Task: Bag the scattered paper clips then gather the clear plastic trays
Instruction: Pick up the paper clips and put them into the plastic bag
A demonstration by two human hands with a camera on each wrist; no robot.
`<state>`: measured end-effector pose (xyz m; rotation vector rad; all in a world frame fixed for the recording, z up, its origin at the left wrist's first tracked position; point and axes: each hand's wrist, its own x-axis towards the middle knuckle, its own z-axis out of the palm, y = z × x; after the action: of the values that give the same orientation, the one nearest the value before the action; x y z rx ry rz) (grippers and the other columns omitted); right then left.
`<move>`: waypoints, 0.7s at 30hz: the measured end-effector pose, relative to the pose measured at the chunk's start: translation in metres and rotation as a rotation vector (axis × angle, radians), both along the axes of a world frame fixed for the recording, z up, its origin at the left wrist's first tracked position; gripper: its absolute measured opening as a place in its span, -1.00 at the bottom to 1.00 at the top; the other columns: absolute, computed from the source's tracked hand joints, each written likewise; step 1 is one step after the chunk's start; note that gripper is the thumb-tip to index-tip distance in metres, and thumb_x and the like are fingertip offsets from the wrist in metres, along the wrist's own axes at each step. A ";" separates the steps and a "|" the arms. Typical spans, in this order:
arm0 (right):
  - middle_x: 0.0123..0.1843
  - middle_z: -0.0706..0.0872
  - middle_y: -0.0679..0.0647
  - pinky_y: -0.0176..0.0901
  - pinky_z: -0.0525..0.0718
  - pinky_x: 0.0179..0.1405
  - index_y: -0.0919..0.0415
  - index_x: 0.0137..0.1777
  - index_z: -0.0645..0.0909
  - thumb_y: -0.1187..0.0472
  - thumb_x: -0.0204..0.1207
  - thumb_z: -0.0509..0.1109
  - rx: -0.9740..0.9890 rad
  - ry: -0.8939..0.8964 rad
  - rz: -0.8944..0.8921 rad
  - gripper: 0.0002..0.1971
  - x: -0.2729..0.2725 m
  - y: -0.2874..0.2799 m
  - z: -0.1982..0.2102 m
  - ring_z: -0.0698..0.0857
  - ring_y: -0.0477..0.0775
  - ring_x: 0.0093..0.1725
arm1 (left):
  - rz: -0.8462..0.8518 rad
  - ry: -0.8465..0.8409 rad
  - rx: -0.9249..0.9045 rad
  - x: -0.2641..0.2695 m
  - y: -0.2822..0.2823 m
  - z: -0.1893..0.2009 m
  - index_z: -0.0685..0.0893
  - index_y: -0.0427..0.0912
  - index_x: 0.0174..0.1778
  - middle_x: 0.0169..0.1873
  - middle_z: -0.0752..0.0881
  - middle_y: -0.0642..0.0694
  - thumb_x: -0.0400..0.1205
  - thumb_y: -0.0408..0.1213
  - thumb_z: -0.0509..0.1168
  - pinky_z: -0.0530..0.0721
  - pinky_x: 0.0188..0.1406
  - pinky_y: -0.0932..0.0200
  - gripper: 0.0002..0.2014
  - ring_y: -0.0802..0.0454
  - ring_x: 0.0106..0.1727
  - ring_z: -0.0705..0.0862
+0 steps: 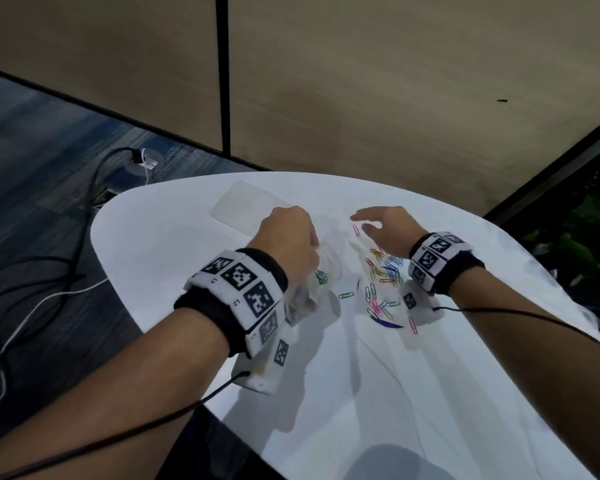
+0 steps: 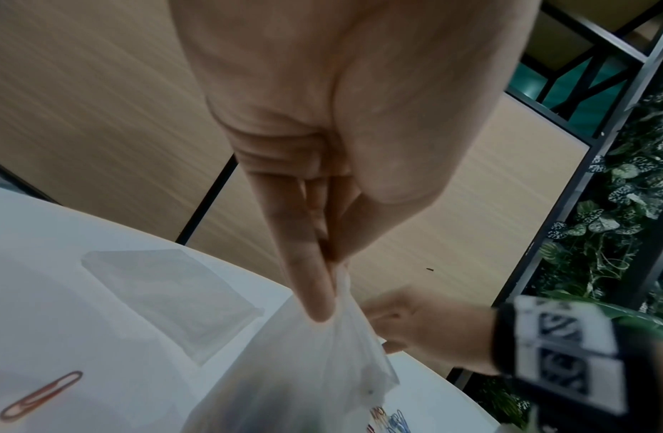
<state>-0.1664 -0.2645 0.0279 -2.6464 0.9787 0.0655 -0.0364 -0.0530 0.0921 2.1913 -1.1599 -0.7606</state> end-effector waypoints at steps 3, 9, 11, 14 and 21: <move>0.74 0.13 0.10 -0.01 0.21 0.63 0.07 0.66 0.28 0.03 0.75 0.10 -0.009 0.290 0.136 -0.51 0.011 -0.006 -0.038 0.28 0.12 0.66 | -0.007 -0.008 0.005 0.002 -0.001 -0.003 0.82 -0.24 0.08 -0.05 0.81 -0.20 0.58 -0.49 0.29 0.80 0.08 0.03 -0.74 -0.18 -0.02 0.81; 0.74 0.05 0.21 0.16 0.32 0.58 0.30 0.68 0.09 0.11 0.76 -0.03 -0.039 0.432 -0.013 -0.46 -0.021 -0.017 -0.067 0.23 0.27 0.66 | -0.004 -0.021 0.014 0.005 -0.001 -0.006 0.82 -0.26 -0.05 -0.21 0.78 -0.16 0.57 -0.50 0.25 0.83 0.01 -0.01 -0.77 -0.17 -0.12 0.81; 0.64 0.24 0.28 0.14 0.45 0.44 0.32 0.62 0.19 0.15 0.76 -0.04 -0.048 0.432 -0.054 -0.52 -0.038 -0.014 -0.066 0.41 0.36 0.53 | -0.014 -0.026 0.013 0.004 0.000 -0.004 0.82 -0.27 -0.07 -0.20 0.80 -0.18 0.57 -0.50 0.25 0.83 -0.01 -0.01 -0.77 -0.17 -0.14 0.81; 0.50 0.43 0.27 0.10 0.47 0.41 0.25 0.58 0.33 0.15 0.74 0.05 -0.051 0.353 -0.029 -0.56 -0.055 0.003 -0.068 0.47 0.33 0.46 | -0.036 -0.030 0.016 0.001 0.000 -0.003 0.81 -0.25 0.01 -0.15 0.78 -0.15 0.56 -0.51 0.25 0.81 0.06 0.01 -0.74 -0.17 -0.08 0.81; -0.09 0.72 0.20 -0.13 0.53 -0.17 0.24 -0.04 0.74 0.32 0.58 0.25 -0.170 0.182 0.002 -0.79 -0.064 0.028 -0.073 0.71 0.27 -0.05 | -0.034 -0.033 0.019 -0.002 0.002 0.000 0.80 -0.23 0.05 -0.27 0.68 -0.08 0.59 -0.49 0.26 0.80 0.08 0.01 -0.76 -0.17 -0.04 0.81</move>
<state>-0.2303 -0.2370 -0.0454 -2.8370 1.0827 0.2377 -0.0389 -0.0513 0.0917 2.2130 -1.2135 -0.7553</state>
